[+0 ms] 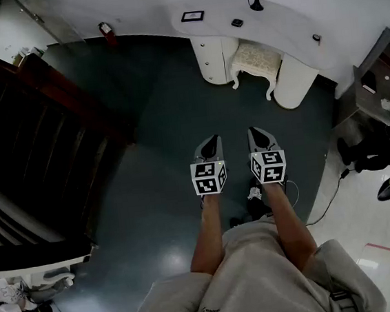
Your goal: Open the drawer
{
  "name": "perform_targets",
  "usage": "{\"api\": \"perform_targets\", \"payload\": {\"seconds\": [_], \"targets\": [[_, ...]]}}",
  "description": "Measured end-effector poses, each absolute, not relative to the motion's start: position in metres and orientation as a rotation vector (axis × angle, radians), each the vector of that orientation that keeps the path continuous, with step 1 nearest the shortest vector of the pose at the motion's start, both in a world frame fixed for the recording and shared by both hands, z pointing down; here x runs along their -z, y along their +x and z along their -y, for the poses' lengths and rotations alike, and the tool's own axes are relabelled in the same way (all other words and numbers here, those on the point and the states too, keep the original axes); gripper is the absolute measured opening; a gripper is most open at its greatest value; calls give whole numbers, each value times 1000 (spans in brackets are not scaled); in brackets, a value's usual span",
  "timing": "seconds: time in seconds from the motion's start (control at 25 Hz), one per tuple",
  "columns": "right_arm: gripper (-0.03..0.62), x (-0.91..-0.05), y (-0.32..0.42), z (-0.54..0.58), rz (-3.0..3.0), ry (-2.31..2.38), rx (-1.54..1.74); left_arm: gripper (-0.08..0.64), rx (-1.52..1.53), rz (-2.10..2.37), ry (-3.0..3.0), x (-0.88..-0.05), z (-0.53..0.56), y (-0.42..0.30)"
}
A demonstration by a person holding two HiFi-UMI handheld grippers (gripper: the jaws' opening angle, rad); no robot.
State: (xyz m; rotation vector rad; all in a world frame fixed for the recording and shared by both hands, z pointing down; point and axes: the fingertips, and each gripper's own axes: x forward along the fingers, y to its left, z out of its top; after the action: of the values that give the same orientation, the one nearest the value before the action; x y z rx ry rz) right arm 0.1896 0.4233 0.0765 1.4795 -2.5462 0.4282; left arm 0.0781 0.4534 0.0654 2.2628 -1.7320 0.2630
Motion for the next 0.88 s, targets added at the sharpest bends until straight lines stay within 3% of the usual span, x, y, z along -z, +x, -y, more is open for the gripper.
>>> {"api": "perform_targets", "payload": {"seconds": [0.32, 0.88], "targets": [[15, -103, 250, -368, 2485, 1465, -536, 11, -332, 1567, 2318, -83, -397, 150], [15, -113, 227, -276, 2529, 1343, -623, 11, -371, 1651, 2264, -83, -323, 123]]}}
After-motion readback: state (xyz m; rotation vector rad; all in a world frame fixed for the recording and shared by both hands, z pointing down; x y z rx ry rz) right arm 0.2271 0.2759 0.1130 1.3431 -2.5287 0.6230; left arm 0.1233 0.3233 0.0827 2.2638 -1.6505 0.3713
